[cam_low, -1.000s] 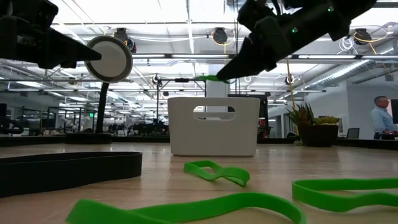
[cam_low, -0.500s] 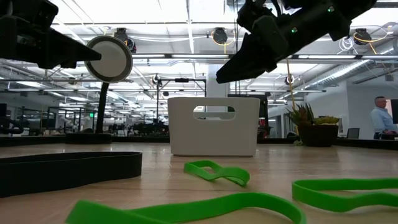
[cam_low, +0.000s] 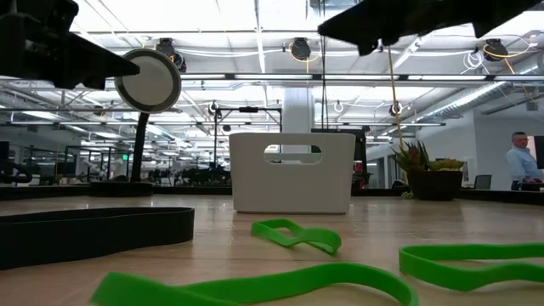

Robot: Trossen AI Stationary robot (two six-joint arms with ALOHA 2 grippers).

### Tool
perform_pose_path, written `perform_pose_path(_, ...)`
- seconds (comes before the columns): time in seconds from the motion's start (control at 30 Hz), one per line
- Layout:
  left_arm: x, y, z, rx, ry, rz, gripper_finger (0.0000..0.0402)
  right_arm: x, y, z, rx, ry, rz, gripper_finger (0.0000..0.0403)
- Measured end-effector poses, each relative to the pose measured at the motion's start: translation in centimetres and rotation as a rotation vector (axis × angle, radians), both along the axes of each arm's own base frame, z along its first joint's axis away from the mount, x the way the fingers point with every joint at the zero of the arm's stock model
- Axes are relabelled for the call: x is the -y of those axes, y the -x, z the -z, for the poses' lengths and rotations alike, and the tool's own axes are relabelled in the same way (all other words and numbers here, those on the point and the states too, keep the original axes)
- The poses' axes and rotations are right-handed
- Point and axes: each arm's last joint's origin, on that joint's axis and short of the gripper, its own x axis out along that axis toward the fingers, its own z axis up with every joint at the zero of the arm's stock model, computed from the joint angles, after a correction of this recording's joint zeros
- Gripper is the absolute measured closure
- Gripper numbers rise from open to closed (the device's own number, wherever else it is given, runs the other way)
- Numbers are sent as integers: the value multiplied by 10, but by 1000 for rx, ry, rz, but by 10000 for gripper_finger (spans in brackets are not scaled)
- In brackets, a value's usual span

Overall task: Pick and place rubber bands into bin
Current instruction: Put the black rubber band into the gray bin

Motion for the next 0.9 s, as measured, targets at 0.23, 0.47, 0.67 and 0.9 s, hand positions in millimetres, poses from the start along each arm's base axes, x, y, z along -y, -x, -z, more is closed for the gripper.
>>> perform_pose_path(0.23,0,0,0,-15,-85,0,360,7,35,18,86,-2,-39,400)
perform_pose_path(0.47,0,0,2,-21,-33,-2,360,17,70,41,318,-50,-101,402)
perform_pose_path(0.67,0,0,5,-32,69,-8,360,25,81,51,286,-69,-135,402)
perform_pose_path(0.9,-1,1,10,-66,197,-23,360,31,90,61,296,-92,-135,402)
